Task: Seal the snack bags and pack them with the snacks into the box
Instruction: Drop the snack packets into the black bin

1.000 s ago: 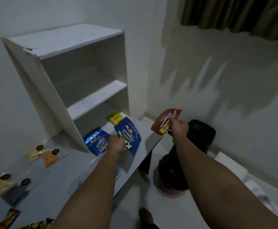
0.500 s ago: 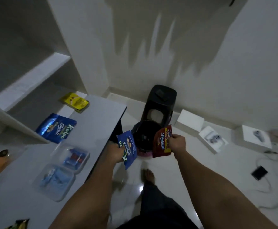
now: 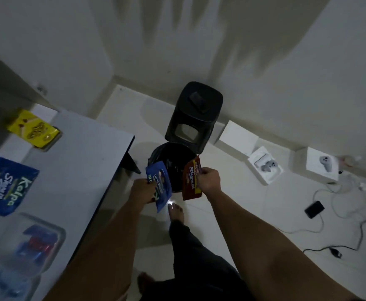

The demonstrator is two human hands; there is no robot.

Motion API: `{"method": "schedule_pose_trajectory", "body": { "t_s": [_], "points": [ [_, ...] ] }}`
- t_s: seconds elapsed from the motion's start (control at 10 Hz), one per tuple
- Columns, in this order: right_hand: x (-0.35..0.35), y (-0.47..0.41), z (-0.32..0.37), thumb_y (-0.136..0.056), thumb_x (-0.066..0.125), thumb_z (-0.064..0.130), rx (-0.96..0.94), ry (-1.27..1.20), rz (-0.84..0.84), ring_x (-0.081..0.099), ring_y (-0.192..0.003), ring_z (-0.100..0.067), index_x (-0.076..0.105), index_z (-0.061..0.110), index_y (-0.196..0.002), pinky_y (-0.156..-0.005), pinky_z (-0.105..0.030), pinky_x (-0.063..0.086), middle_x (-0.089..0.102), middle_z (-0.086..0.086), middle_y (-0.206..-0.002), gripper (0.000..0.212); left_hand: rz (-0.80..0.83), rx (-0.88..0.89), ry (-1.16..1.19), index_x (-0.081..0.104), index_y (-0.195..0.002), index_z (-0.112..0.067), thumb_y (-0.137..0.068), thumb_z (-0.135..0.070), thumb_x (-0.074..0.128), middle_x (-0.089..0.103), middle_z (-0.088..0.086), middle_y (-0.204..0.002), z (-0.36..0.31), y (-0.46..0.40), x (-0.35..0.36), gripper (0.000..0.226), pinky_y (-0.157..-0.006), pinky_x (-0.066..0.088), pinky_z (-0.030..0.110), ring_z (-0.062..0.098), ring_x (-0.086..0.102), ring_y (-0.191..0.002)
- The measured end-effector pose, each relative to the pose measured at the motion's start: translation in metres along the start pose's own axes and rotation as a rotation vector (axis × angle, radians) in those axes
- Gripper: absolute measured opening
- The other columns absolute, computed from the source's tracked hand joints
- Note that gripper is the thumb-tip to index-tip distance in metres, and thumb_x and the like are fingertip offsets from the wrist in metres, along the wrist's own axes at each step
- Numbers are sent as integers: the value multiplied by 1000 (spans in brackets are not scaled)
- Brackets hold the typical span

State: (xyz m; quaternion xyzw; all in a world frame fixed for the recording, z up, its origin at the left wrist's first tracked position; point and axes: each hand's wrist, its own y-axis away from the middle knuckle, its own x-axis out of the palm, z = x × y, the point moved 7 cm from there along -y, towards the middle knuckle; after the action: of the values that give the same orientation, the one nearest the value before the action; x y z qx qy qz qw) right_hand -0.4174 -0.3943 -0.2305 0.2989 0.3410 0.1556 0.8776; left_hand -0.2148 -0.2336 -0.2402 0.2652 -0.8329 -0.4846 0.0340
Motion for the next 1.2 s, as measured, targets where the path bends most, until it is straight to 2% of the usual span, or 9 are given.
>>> {"method": "schedule_pose_trajectory", "body": {
  "t_s": [0.2, 0.4, 0.6, 0.7, 0.8, 0.9, 1.0, 1.1, 1.2],
  "points": [
    [11, -61, 46, -88, 65, 12, -50, 50, 88, 69, -98, -27, 79, 11, -107, -81, -28, 50, 77, -10, -106, 24, 16, 19, -24, 61, -74, -14, -97, -16, 61, 68, 15, -91, -55, -35, 37, 23, -87, 60, 52, 39, 71, -99],
    [19, -93, 69, -88, 68, 12, -33, 83, 197, 70, -105, -41, 74, 30, -83, -96, -52, 57, 71, -7, -98, 19, 35, -22, 127, 66, -117, 2, -102, -14, 58, 66, 15, -105, -86, -43, 50, 23, -82, 56, 39, 27, 64, -98],
    [14, -99, 81, -90, 67, 15, -68, 174, 241, 71, -100, -38, 76, 18, -94, -93, -49, 58, 75, -12, -105, 11, -63, 0, 100, 64, -98, -10, -99, -13, 58, 66, 9, -97, -96, -48, 19, 6, -72, 56, 34, 22, 65, -82],
    [16, -101, 93, -89, 67, 11, -94, 257, 259, 72, -97, -35, 78, 5, -107, -89, -42, 59, 75, -14, -109, 22, -120, 147, 62, 68, -79, -8, -80, -9, 75, 68, 6, -74, -99, -59, -8, 7, -56, 53, 23, 17, 66, -62],
    [26, -100, 116, -91, 66, 11, -145, 319, 288, 67, -74, -23, 78, 10, -109, -79, -33, 55, 74, -11, -95, 21, -61, 90, 175, 72, -79, -21, -75, -14, 80, 72, 0, -74, -92, -58, -31, 10, -44, 50, 14, -1, 63, -44],
    [46, -96, 146, -88, 68, 11, -241, 353, 301, 71, -89, -30, 79, 5, -103, -88, -41, 57, 77, -18, -98, 19, -334, 57, 117, 79, -84, -11, -89, -13, 70, 67, -5, -63, -97, -27, -66, 11, -43, 42, 10, 4, 61, -52],
    [77, -82, 182, -88, 66, 9, -371, 427, 346, 71, -95, -32, 79, -1, -90, -82, -37, 53, 76, -19, -90, 16, -409, 66, 149, 78, -64, -14, -70, -26, 71, 71, -3, -59, -96, -2, -102, 16, -59, 53, 21, 22, 66, -65],
    [113, -72, 210, -86, 69, 10, -395, 431, 405, 70, -98, -29, 80, 1, -96, -86, -38, 54, 77, -17, -96, 17, -504, 40, 145, 80, -99, -7, -82, -38, 70, 75, 16, -107, -78, 0, -146, 37, -88, 60, 45, 34, 71, -99],
    [154, -62, 237, -83, 71, 18, -443, 446, 459, 67, -96, -26, 78, 3, -110, -94, -45, 58, 76, -16, -102, 32, -583, 15, 108, 74, -114, -5, -99, -32, 56, 71, 15, -121, -63, 8, -189, 36, -97, 54, 38, 33, 66, -111]
  ]
}}
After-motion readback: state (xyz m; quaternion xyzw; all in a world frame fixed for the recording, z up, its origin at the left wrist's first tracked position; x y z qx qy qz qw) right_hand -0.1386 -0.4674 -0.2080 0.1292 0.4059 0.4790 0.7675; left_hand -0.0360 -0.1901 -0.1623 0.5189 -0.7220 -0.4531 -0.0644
